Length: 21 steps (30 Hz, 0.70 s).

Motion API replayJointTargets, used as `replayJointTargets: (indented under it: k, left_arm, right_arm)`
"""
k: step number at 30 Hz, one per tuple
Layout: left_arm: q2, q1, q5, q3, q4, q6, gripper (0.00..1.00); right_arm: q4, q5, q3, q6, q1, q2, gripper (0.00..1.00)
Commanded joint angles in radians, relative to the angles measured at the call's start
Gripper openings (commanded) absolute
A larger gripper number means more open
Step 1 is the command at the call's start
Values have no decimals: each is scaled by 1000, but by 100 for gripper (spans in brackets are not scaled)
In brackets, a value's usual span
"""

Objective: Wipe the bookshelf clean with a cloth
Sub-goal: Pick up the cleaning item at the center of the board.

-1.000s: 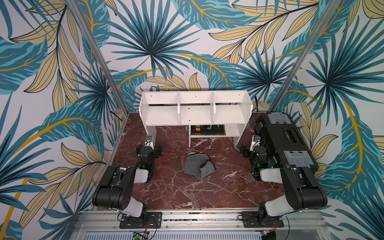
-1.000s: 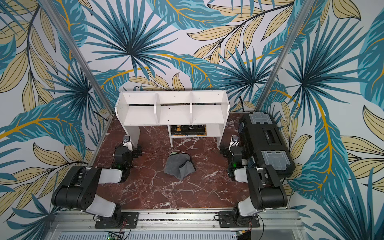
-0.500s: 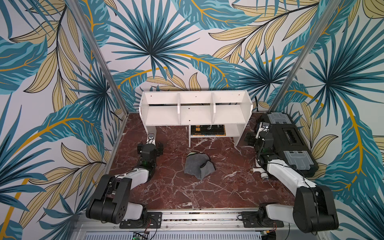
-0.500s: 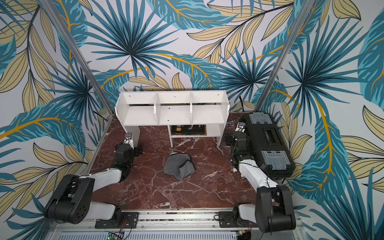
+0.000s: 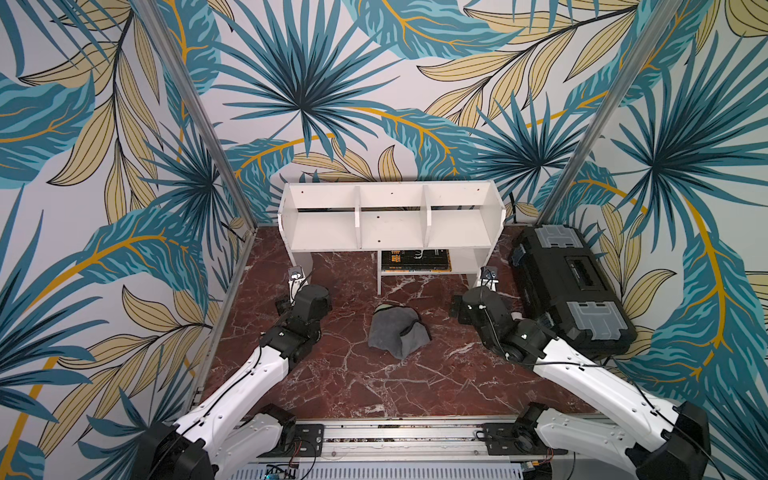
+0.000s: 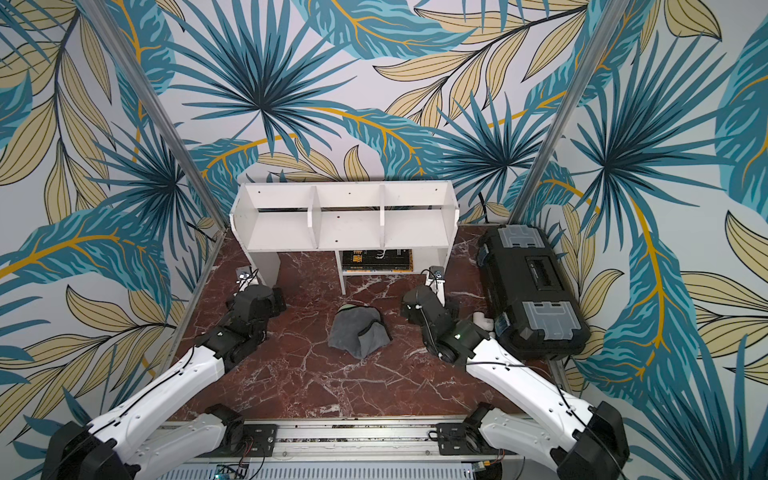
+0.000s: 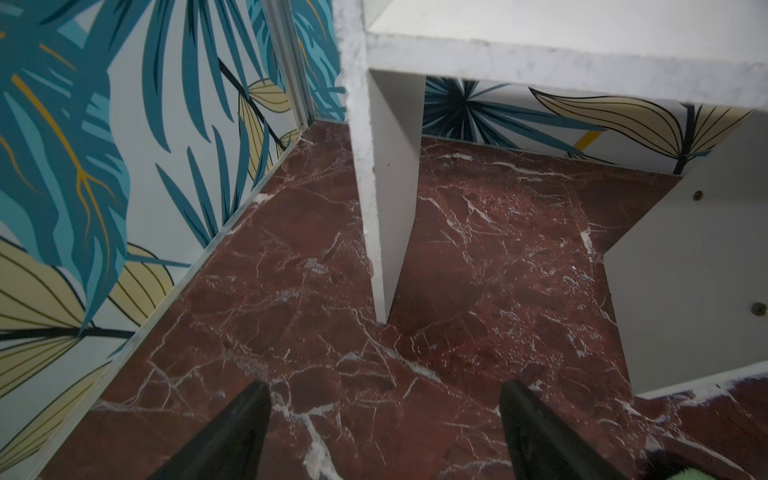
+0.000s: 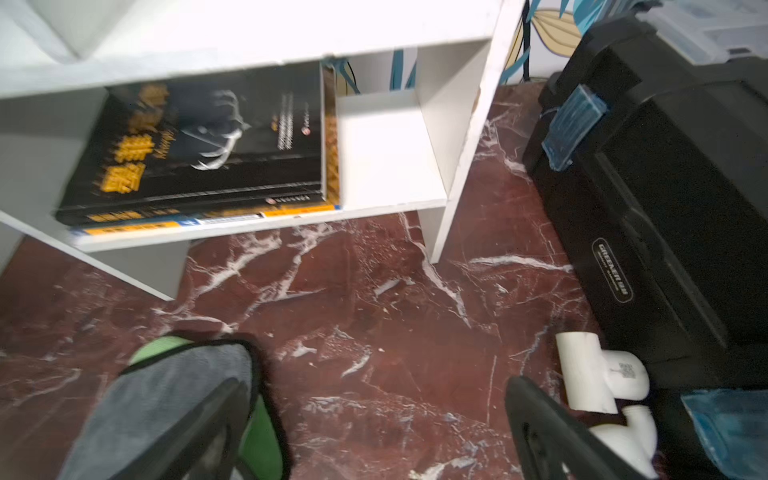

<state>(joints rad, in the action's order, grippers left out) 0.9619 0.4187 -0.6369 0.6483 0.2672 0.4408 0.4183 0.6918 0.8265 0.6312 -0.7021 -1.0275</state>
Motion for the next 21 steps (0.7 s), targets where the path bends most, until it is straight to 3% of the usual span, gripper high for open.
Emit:
replayJointTargets:
  k: [1, 4, 8, 14, 18, 21]
  left_arm:
    - [-97, 5, 58, 73, 88, 62, 91]
    - [-124, 5, 91, 124, 82, 14, 91]
    - [-107, 5, 113, 137, 82, -4, 92]
    - [-115, 6, 152, 103, 71, 25, 92]
    - [-115, 6, 151, 91, 63, 9, 92]
    - [-118, 5, 162, 83, 68, 16, 92]
  right_arm:
    - [-104, -199, -132, 126, 99, 8, 99]
    - [53, -286, 55, 161, 19, -269, 99]
    - [138, -272, 241, 203, -137, -531, 99]
    - [6, -367, 308, 238, -175, -657, 99]
    - [76, -400, 434, 208, -219, -787, 99]
    - [101, -405, 454, 259, -241, -858, 100]
